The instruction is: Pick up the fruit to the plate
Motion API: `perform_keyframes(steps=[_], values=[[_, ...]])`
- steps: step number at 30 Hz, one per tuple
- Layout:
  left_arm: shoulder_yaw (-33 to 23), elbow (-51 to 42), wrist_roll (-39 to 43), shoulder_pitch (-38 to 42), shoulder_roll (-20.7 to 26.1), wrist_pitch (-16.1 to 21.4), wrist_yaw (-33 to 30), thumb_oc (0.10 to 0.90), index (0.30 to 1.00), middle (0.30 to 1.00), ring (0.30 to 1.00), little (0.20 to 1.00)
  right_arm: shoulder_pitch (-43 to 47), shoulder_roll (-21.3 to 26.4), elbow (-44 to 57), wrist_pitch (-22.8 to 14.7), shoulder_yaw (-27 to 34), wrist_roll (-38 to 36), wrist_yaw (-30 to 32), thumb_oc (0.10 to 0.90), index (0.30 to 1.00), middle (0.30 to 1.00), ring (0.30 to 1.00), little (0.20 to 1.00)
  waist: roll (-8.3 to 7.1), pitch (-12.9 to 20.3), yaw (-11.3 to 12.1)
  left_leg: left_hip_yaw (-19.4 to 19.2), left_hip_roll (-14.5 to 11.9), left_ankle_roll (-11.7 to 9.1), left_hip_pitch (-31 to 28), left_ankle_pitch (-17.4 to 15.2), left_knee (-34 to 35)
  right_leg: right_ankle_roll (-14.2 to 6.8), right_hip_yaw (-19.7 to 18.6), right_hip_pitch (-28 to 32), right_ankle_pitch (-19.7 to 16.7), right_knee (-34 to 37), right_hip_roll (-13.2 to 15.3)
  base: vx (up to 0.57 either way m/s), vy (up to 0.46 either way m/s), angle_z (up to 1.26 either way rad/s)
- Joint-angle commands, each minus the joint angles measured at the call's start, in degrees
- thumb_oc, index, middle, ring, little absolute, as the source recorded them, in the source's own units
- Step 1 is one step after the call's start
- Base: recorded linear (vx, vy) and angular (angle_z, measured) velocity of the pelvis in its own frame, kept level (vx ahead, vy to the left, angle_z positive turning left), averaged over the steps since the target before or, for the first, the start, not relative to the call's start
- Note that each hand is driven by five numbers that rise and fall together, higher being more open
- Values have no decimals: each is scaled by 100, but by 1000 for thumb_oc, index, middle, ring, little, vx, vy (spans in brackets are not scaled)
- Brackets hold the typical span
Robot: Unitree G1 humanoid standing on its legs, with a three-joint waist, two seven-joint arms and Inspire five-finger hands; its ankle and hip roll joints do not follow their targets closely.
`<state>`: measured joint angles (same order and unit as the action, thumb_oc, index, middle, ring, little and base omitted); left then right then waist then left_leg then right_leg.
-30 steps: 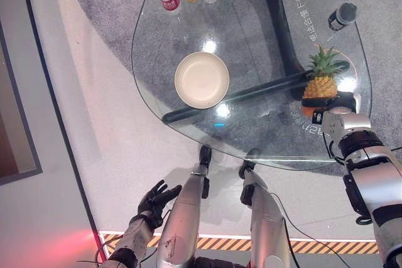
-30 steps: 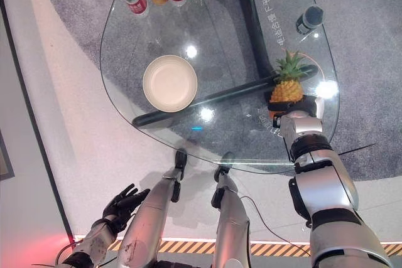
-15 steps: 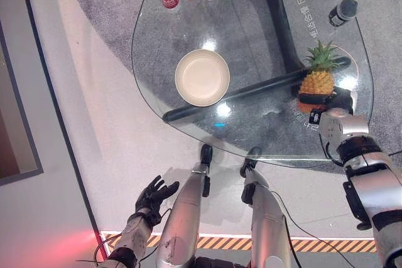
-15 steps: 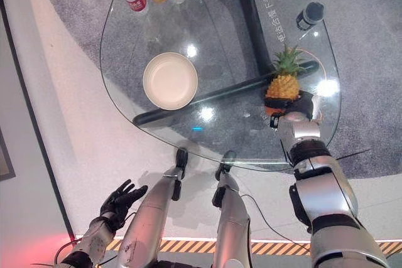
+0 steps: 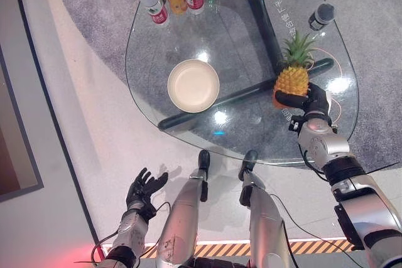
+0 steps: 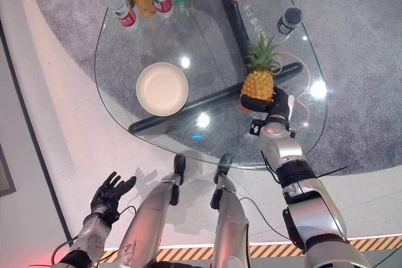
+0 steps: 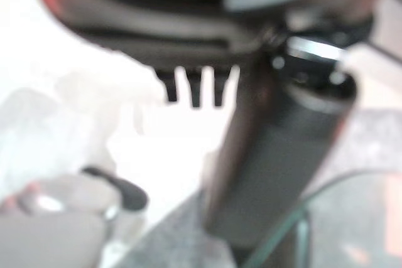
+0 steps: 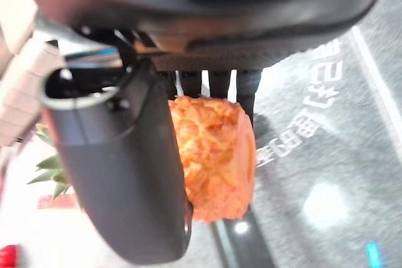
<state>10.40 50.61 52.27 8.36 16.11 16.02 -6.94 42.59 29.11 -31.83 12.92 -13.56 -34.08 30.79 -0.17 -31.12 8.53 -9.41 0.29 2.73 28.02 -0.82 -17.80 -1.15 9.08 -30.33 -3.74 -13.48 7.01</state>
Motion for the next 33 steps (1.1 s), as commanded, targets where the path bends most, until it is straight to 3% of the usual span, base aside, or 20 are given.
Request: perform_keyframes(steps=[1,11,15,23,33], values=[[-183,-338,215,-501,19,583,-97,800,900,900,900,900,220,298,1188,-798,446,468,41,100,300,300,300,200,134,133,-108,99,183,-93,-443,-118,288,-103,506,416,506,-617,-87,0,0,0],[-628,-1496,880,-540,-11,1507,390,800,900,900,900,900,-720,-271,2880,-1108,436,1170,-1381,100,300,300,300,200,84,133,-214,13,143,-90,-872,-149,308,-81,562,846,618,-614,-47,-7,-6,-2],[-608,-2576,650,-545,157,1686,582,800,900,900,900,900,-1029,-326,3386,-1270,294,1277,-2229,100,300,300,300,200,3,133,-198,14,131,-74,-1005,-169,279,-69,631,1047,640,-595,-38,-1,-45,1],[-80,-4107,605,-396,514,1253,1102,800,900,900,900,900,-999,-238,4023,-1508,-99,1290,-3122,100,300,300,300,200,-111,133,-107,75,135,-23,-953,-168,229,-81,744,1141,546,-499,-54,-11,-70,3],[438,-5355,551,89,1072,490,1316,800,900,900,900,900,-865,-145,4272,-1419,-834,1374,-3589,100,300,300,300,200,-224,133,-26,158,209,23,-850,-169,148,-116,804,1228,443,-339,-76,4,-49,5]])
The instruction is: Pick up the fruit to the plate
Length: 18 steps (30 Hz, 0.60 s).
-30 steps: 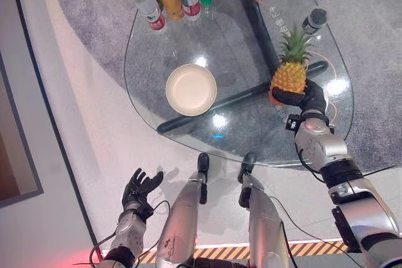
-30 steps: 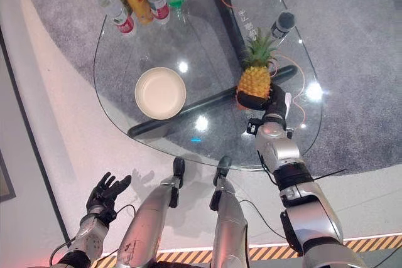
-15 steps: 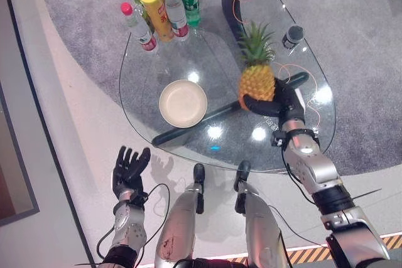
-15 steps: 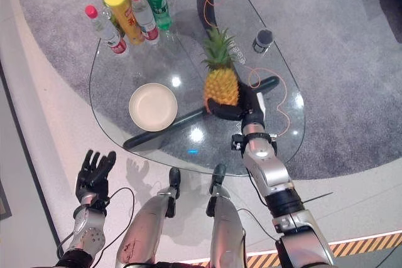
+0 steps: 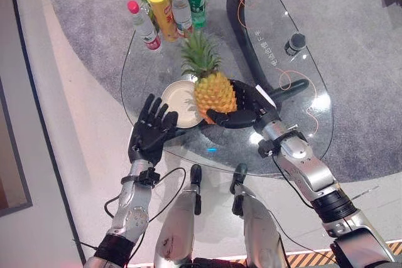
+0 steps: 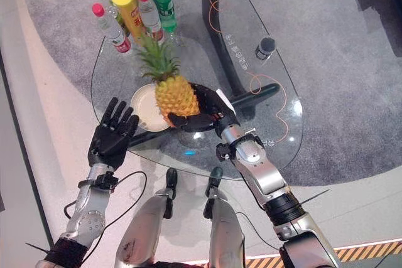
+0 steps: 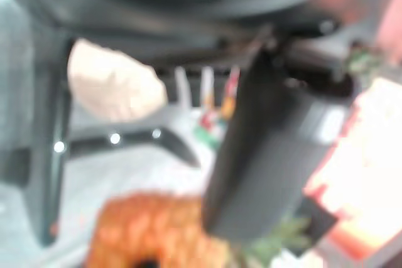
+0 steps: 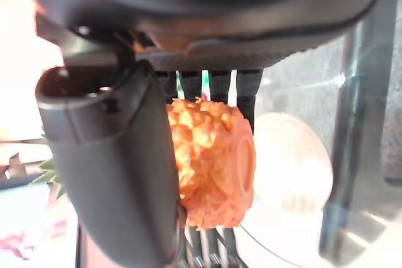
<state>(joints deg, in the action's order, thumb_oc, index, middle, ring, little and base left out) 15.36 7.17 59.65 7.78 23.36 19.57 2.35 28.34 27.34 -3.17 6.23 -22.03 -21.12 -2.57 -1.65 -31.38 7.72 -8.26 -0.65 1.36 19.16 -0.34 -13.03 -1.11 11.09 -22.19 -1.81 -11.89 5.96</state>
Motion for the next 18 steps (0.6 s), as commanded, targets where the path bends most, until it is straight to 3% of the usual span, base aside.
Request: perform_keyframes(steps=[1,7,18], values=[[-2,-1092,-200,191,381,55,419,800,900,900,900,900,572,50,1442,-723,-82,93,-252,100,300,300,300,200,-84,158,61,53,314,162,59,-214,-338,-124,609,411,238,-483,30,-4,-22,5],[348,-1462,368,371,527,-195,824,800,900,900,900,900,654,158,1472,-700,-503,365,-426,100,300,300,300,200,-104,158,88,139,406,190,127,-198,-342,-155,591,407,152,-371,29,-4,-12,8],[208,-1946,830,383,731,26,1183,800,900,900,900,900,588,527,1377,-378,-1069,784,-789,100,300,300,300,200,-165,158,231,326,507,174,182,-148,-336,-178,625,428,119,-317,49,10,-19,7]])
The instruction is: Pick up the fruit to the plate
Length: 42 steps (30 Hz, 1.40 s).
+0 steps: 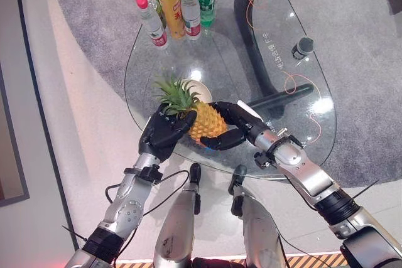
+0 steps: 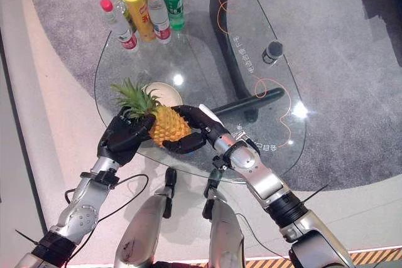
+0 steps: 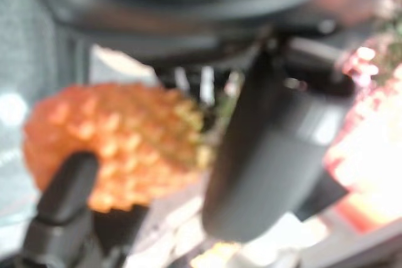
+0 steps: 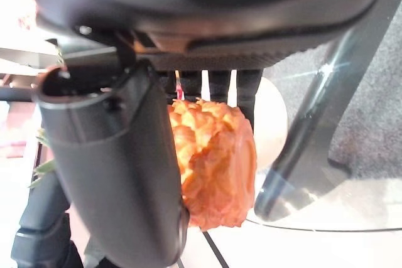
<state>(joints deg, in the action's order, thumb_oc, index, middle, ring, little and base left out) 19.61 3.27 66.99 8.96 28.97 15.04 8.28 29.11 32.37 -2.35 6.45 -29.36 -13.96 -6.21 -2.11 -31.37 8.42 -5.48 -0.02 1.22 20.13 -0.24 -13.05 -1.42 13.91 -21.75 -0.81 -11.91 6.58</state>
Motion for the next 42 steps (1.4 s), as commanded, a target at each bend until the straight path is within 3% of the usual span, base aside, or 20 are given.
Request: perform_keyframes(steps=[1,10,20,30,36,37,39,42], values=[[-251,-1618,139,248,167,457,627,800,900,900,900,900,508,30,1313,-393,-365,57,-465,100,300,300,300,200,-128,157,181,79,459,191,86,-152,-326,-146,344,386,17,-308,-18,0,0,0],[-433,-1758,73,248,-56,597,528,800,900,900,900,900,640,-111,1443,-232,-724,200,-1347,100,300,300,300,200,-182,157,296,226,542,202,122,-122,-336,-127,325,374,19,-317,-53,10,-16,7],[-687,-1764,124,178,-239,495,651,800,900,900,900,900,655,-329,1266,-433,-812,34,-1507,100,300,300,300,200,-276,157,430,327,555,205,75,-146,-367,-137,390,472,28,-343,-59,17,-20,1],[-673,-1760,27,69,-275,365,729,800,900,900,900,900,537,-429,1309,-532,-822,36,-1577,100,300,300,300,200,-263,157,461,407,589,240,70,-170,-400,-169,376,501,-3,-344,-41,9,4,1],[-682,-1807,523,40,-319,456,1080,800,900,900,900,900,494,-440,1304,-507,-774,56,-1621,100,300,300,300,200,-255,157,451,405,594,258,96,-197,-439,-203,357,459,-19,-382,-12,2,3,1],[-695,-1830,670,31,-337,469,1185,600,728,728,728,700,467,-448,1325,-492,-767,74,-1626,100,300,300,300,200,-259,157,449,404,595,263,92,-201,-439,-210,351,459,-23,-383,-11,0,0,0],[-693,-1892,930,7,-391,477,1429,105,305,305,305,205,422,-470,1340,-494,-773,98,-1591,100,300,300,300,200,-271,157,450,407,594,262,90,-216,-450,-218,346,472,-28,-374,-7,0,0,0],[-636,-1910,1062,40,-478,484,1684,100,300,300,300,200,408,-581,1301,-479,-779,144,-1554,100,300,300,300,200,-285,157,444,427,600,265,74,-230,-457,-229,327,488,-40,-368,-6,0,0,0]])
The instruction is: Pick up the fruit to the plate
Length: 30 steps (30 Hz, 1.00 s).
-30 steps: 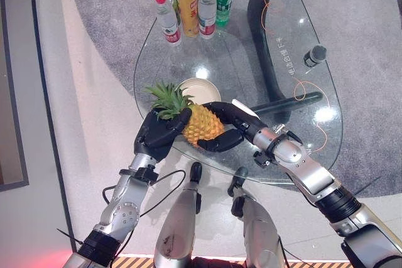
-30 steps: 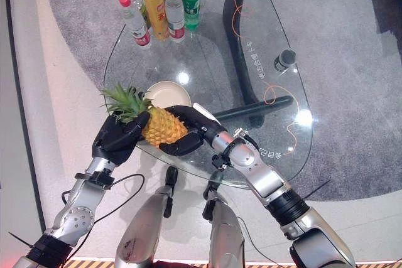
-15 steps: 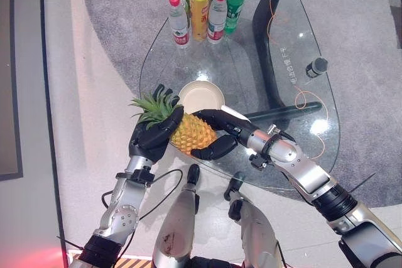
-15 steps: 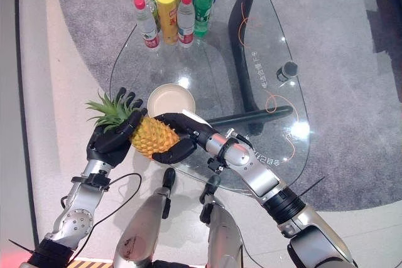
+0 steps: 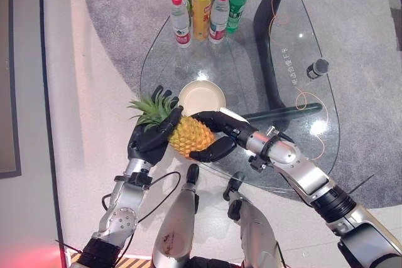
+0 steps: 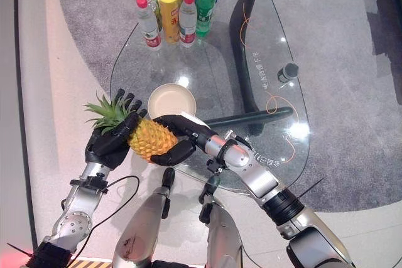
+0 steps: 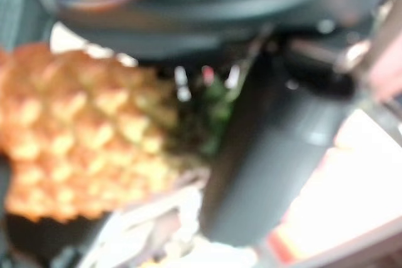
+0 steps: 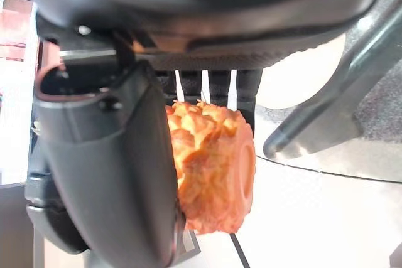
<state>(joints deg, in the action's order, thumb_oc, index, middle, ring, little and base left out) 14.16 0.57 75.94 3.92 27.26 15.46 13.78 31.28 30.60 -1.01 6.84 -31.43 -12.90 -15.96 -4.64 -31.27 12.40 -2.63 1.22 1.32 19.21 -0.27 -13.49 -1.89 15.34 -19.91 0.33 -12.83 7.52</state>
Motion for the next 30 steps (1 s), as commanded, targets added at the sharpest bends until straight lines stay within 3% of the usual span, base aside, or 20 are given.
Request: perform_keyframes(steps=[1,17,25,26,27,30], values=[[-68,-1642,165,560,-316,455,1166,100,300,300,300,200,203,-424,1149,-512,-572,37,-570,100,300,300,300,200,-33,148,46,148,480,256,169,-230,-418,-187,178,301,-158,-279,-98,0,0,0],[-45,-1573,-28,603,-358,431,1243,100,300,300,300,200,95,-622,1088,-611,-372,-22,-221,100,300,300,300,200,-13,148,8,195,504,305,170,-289,-459,-264,99,258,-176,-335,-58,0,0,0],[-72,-1556,-44,600,-401,441,1247,100,300,300,300,200,-17,-711,1112,-444,-314,26,-87,100,300,300,300,200,-10,148,6,158,488,318,107,-312,-444,-293,135,301,-163,-366,-20,0,0,0],[-81,-1557,-43,591,-408,436,1250,100,300,300,300,200,-33,-719,1101,-396,-304,28,-24,237,418,418,418,337,-10,148,9,150,481,319,89,-314,-439,-295,148,312,-157,-380,-12,0,0,0],[-91,-1556,-59,582,-419,433,1251,100,300,300,300,200,-64,-731,1078,-354,-291,69,36,800,900,900,900,900,-6,148,12,139,474,318,68,-315,-433,-298,162,332,-150,-390,-4,0,0,0],[-90,-1551,-85,581,-446,455,1242,100,300,300,300,200,-126,-719,1024,-338,-263,107,102,800,900,900,900,900,3,148,13,120,461,319,32,-318,-415,-301,184,374,-135,-385,16,0,0,0]])
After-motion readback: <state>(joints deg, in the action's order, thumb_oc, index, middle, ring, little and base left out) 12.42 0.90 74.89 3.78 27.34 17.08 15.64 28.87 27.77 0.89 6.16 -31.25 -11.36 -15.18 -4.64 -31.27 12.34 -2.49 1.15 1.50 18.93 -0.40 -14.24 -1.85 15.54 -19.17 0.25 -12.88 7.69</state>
